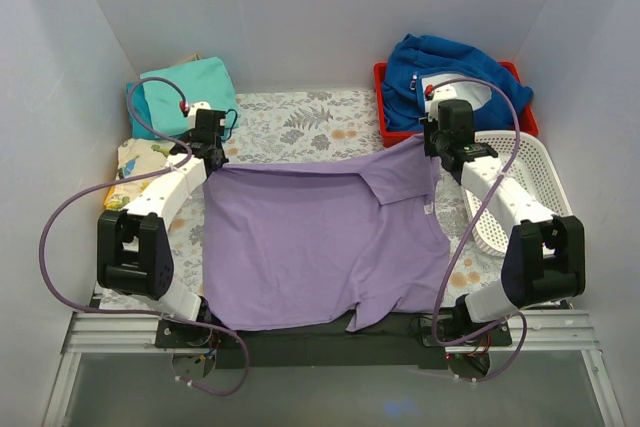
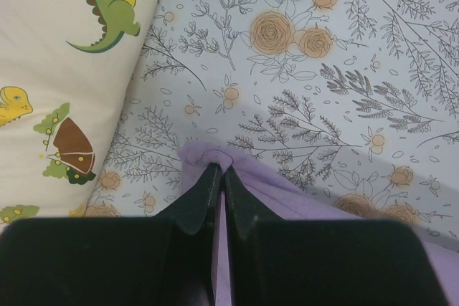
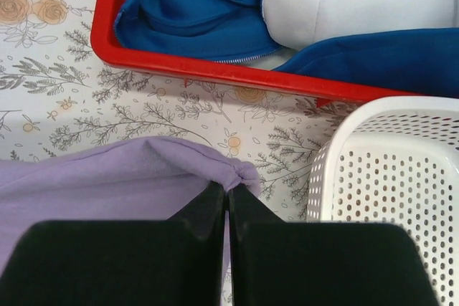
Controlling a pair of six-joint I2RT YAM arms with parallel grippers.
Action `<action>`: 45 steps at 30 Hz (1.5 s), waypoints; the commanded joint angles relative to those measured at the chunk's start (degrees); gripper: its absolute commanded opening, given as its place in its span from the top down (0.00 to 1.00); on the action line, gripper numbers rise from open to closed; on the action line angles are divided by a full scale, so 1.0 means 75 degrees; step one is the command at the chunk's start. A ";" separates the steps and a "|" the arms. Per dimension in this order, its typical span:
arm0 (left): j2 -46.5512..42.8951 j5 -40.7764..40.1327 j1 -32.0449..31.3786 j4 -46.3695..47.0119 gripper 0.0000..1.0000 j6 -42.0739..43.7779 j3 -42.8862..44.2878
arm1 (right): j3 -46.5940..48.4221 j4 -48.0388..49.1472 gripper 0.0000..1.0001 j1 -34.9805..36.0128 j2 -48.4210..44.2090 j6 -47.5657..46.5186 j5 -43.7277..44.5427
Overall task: Fold and stack the t-shirts
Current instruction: Fold the tshirt
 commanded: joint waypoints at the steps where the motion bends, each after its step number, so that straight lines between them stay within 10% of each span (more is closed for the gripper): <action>1: -0.0224 -0.0247 0.0161 0.0456 1.00 0.0421 0.0246 | 0.0505 0.0348 0.99 -0.0086 0.0017 -0.0083 0.0257; 45: -0.0516 0.0481 0.0173 -0.1571 1.00 -0.1020 -0.1733 | 0.0260 -0.4129 0.99 -0.0098 -0.0615 0.0854 -0.1385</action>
